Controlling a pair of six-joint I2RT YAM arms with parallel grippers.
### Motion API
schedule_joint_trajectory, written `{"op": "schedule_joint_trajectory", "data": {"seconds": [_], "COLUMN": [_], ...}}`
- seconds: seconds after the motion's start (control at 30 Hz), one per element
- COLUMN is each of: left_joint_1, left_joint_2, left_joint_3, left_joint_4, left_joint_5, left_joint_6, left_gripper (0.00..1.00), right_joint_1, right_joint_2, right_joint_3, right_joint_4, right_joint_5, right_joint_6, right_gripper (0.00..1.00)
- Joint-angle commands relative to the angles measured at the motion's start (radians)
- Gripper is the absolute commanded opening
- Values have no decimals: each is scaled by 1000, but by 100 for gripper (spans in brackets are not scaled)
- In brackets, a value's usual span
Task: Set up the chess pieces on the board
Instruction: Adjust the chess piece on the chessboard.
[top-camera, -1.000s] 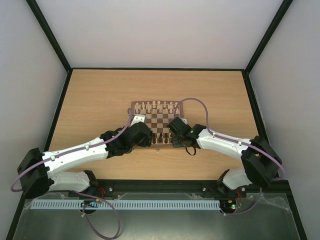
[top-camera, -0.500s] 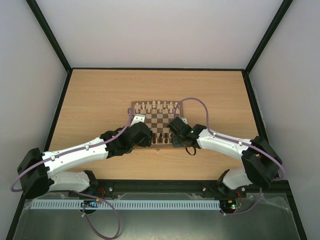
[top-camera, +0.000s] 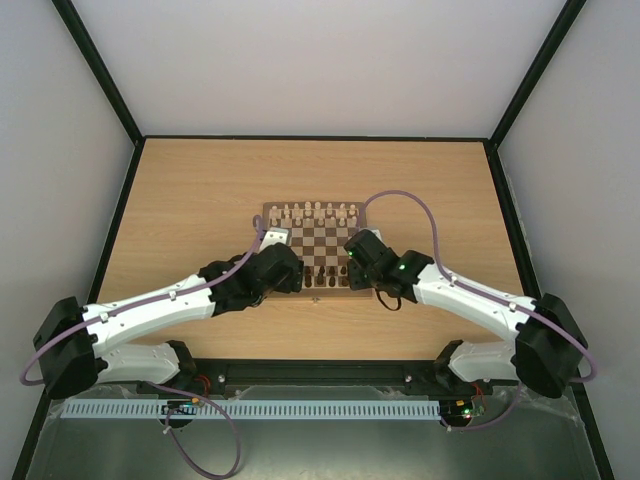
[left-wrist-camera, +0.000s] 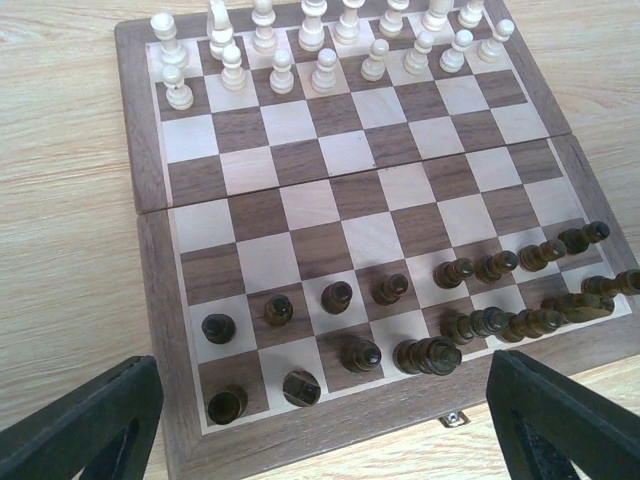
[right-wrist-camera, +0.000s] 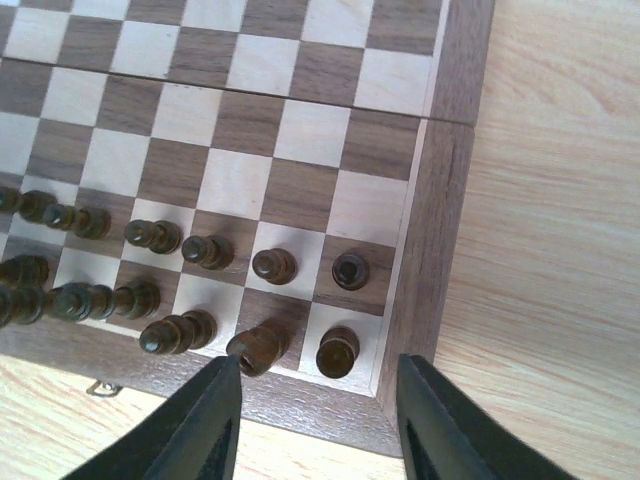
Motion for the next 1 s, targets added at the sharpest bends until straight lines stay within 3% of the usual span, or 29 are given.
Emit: {"op": "schedule_joint_trajectory", "data": {"seconds": [0.0,0.13,0.37,0.67,0.97], "left_joint_1": [7,11,44,69,76], "left_joint_2": [-41,-64,-84,-41,-63], "left_joint_3": [2,-7,-26,15,-10], "left_joint_4": [-25,-34,-39,-72,-58], "left_joint_5": [-36,-45,-37,-29,-28], "left_joint_6": [-18,-27,-29,-20,-22], "left_gripper": [94,99,99,99,99], "right_joint_1": [-5,-4,-3,-3,4], "right_joint_2": [-41,-48,-3,206,366], "right_joint_3": [-22,-10,80,254,308], "right_joint_4": [-43,-45,-56,-64,-69], "right_joint_5": [-17,-30,-56,-150,-219], "right_joint_6": [-11,-10,-35,-81,-105], "right_gripper": [48,59,61,39,36]}}
